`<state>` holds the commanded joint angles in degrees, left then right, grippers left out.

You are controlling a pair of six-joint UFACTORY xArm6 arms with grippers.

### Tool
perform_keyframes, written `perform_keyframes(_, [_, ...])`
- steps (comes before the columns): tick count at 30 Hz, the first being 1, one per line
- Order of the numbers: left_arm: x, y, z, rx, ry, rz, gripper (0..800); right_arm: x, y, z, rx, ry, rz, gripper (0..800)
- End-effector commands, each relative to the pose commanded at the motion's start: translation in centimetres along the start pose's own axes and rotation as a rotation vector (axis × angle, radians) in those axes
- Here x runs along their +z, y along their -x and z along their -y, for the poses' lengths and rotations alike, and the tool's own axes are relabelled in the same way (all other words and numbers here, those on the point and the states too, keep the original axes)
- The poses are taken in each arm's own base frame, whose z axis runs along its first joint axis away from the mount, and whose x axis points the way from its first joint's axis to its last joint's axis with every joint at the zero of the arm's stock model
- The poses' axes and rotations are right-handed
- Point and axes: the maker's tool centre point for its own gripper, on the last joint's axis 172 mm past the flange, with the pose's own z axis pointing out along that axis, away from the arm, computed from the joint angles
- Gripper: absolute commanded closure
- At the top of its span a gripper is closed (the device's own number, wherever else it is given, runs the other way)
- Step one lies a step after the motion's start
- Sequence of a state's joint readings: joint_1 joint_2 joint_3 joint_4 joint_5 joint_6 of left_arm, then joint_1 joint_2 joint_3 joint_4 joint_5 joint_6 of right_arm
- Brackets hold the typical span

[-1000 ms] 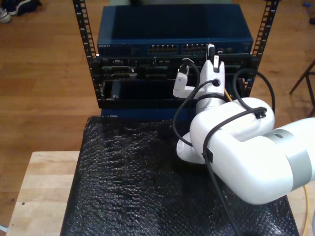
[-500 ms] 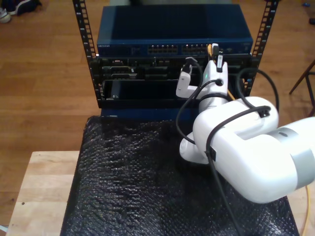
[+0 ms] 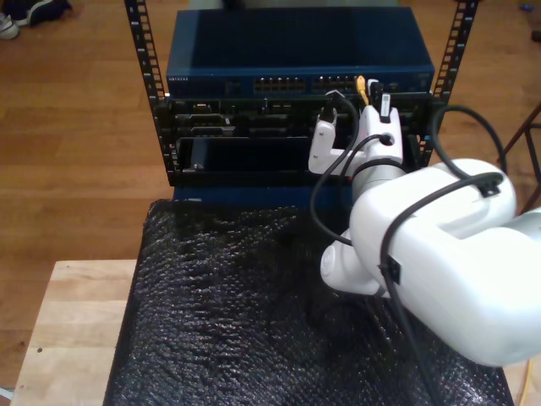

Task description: Grab the cable and plug it in

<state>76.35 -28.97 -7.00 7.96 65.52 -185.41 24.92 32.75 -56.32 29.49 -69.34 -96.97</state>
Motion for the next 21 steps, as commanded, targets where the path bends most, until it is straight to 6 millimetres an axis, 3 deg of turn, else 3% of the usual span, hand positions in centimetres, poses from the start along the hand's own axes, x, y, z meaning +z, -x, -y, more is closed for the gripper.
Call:
perform_keyframes(4, [0.0, 0.0, 0.0, 0.0, 0.0, 0.0, 0, -1.2, 0.4, 1.0, -0.007, -0.086, -0.011, 276])
perform_keyframes(9, [0.0, 0.0, 0.0, 0.0, 0.0, 0.0, 0, -3.0, 1.1, 1.4, -0.006, -0.171, -0.022, 270])
perform_keyframes(21, [0.0, 0.0, 0.0, 0.0, 0.0, 0.0, 0, -5.4, 1.2, 0.3, 0.003, -0.377, -0.099, 249])
